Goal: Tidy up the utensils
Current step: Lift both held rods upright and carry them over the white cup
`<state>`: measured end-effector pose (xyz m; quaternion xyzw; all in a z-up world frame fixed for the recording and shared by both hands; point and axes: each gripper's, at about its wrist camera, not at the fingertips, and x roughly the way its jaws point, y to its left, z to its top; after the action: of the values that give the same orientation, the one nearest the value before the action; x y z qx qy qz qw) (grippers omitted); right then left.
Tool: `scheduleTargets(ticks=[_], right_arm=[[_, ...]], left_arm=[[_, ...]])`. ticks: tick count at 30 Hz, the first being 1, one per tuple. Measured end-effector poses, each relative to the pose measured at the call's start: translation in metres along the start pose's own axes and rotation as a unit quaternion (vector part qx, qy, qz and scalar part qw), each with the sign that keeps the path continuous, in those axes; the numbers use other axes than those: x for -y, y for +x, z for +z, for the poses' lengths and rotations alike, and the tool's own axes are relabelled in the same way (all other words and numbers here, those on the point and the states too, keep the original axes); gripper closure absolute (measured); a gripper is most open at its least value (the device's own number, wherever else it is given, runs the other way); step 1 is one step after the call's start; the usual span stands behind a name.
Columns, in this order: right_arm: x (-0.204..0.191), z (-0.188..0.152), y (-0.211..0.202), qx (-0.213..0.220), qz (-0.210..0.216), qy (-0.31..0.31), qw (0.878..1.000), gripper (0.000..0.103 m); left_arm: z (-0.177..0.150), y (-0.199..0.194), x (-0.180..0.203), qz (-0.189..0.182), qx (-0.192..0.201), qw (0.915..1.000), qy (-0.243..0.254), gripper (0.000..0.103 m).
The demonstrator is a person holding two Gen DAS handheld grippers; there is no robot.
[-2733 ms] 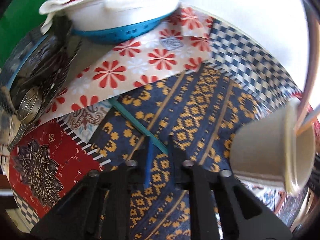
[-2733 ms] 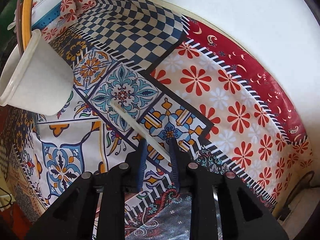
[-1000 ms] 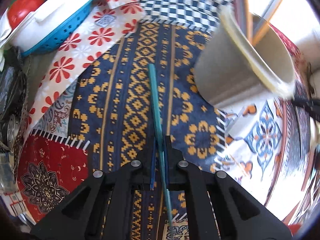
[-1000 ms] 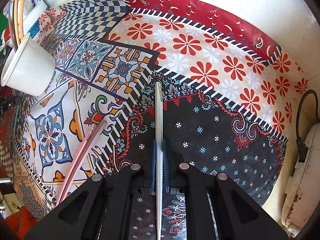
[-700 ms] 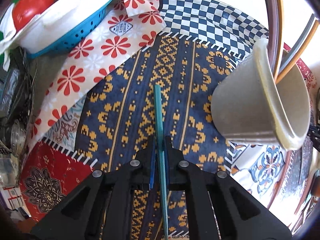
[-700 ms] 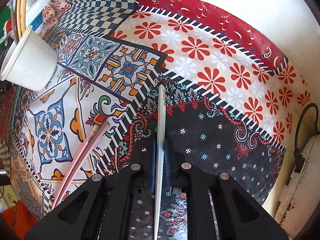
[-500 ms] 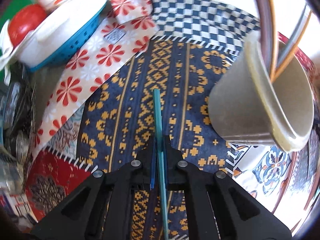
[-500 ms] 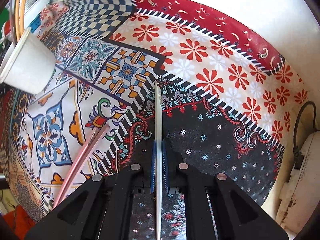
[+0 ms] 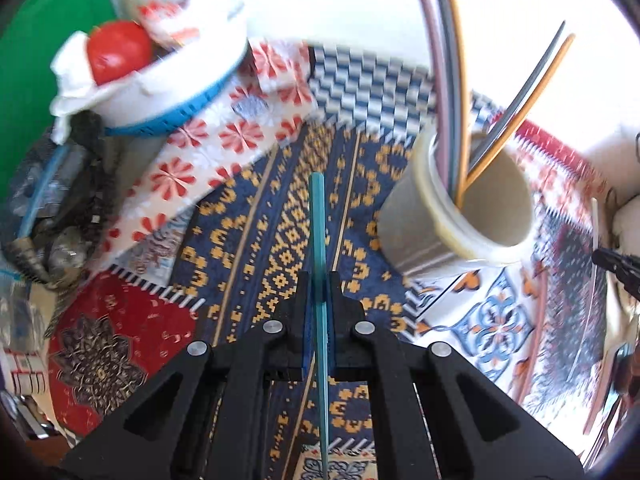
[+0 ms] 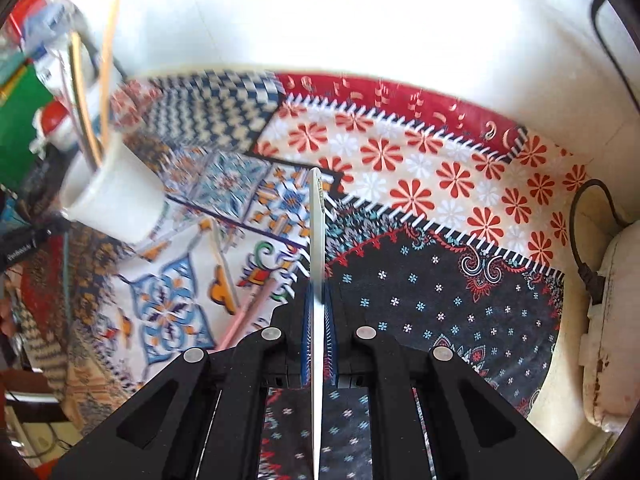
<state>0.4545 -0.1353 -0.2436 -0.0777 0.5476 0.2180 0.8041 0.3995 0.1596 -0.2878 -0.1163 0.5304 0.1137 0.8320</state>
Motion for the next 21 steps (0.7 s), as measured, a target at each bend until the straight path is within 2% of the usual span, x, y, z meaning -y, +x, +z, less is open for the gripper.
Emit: scheduleTargets(ticks=[5,8,9,13,21], right_arm=[[-0.013,-0.005,-0.038,0.055,0.012,-0.004,0.998,0.097],[-0.016,-0.006,-0.056,0.077,0.022,-0.009,0.997,0.097],[-0.02,-0.006,-0.061,0.084,0.025,-0.01,0.996,0.097],[-0.022,-0.01,-0.089,0.112,0.034,-0.012,0.993,0.097],[-0.04,0.001,-0.124,0.169,0.049,-0.024,0.984,0.097]], left_arm=[[-0.011,-0.046,0.0,-0.011,0.048,0.9985,-0.024,0.098],[-0.017,-0.068,-0.005,-0.02,0.068,0.9968,-0.037,0.098],[-0.016,-0.062,-0.004,-0.02,0.074,0.9963,-0.039,0.098],[-0.026,-0.094,-0.005,-0.022,0.1,0.9938,-0.045,0.098],[-0.025,-0.141,-0.008,-0.022,0.166,0.9845,-0.053,0.098]])
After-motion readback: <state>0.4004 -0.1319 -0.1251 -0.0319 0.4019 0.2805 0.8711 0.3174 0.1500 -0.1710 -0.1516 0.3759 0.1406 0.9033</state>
